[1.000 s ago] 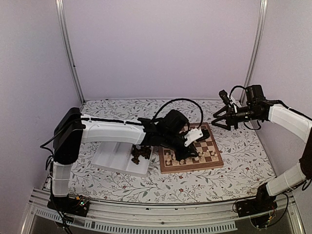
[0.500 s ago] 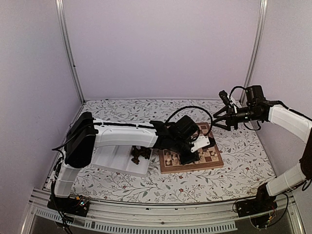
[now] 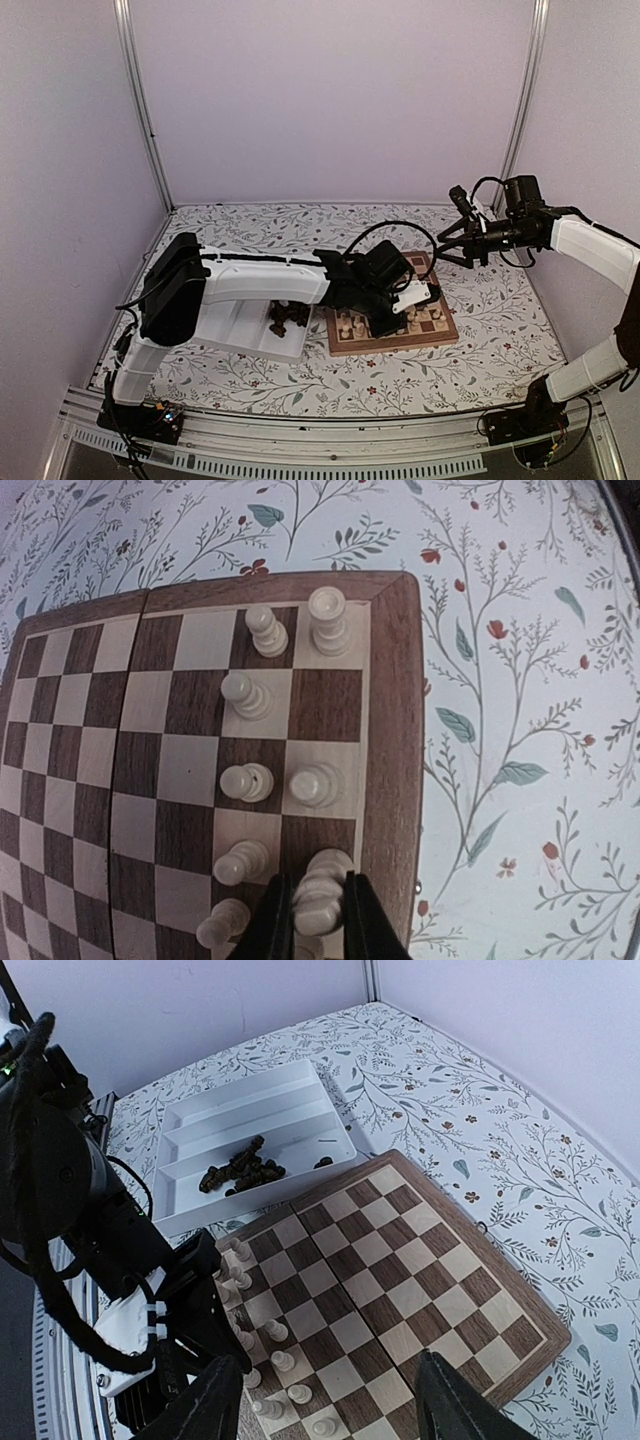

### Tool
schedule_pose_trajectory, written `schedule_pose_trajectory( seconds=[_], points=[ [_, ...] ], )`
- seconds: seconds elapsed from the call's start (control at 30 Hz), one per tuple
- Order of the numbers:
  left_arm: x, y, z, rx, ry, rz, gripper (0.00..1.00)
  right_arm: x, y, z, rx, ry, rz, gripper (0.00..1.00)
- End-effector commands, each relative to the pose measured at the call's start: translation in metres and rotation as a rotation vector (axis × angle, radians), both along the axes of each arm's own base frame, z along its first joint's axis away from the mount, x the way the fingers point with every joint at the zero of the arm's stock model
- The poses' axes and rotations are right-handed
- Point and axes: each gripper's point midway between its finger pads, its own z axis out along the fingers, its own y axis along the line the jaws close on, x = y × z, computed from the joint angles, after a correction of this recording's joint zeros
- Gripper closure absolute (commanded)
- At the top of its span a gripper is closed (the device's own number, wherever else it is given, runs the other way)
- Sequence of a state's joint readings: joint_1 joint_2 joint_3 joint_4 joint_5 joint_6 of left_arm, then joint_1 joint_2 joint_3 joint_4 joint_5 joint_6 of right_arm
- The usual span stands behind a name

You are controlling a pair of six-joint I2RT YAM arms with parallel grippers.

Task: Set up the chess pieces on the board
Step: Place the chess piece on the chessboard.

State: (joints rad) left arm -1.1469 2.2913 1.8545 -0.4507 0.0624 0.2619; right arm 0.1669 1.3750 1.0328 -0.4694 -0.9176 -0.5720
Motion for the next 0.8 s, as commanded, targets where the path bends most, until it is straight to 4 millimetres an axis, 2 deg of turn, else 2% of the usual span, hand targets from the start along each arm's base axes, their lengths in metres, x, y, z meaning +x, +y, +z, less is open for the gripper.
schedule_pose_trajectory(
  seconds=[0.0, 0.37, 0.6, 0.7, 0.77],
  points=[
    [-0.003, -0.005, -0.001, 0.011, -0.020, -0.004, 0.84, -0.003, -0.001, 0.004, 0.009, -0.022, 0.005, 0.38],
    [-0.004, -0.008, 0.002, 0.008, -0.029, 0.004, 0.73, -0.004, -0.001, 0.004, 0.012, -0.017, 0.008, 0.38],
    [-0.009, -0.010, 0.003, 0.007, -0.029, -0.009, 0.73, -0.004, -0.001, 0.003, 0.012, -0.016, 0.008, 0.38],
    [-0.012, -0.013, 0.014, -0.009, -0.039, -0.018, 0.72, -0.004, 0.000, 0.005, 0.015, -0.017, 0.011, 0.38],
    [-0.013, -0.015, 0.030, -0.033, -0.053, -0.022, 0.71, -0.004, 0.000, 0.007, 0.016, -0.020, 0.009, 0.38]
  ],
)
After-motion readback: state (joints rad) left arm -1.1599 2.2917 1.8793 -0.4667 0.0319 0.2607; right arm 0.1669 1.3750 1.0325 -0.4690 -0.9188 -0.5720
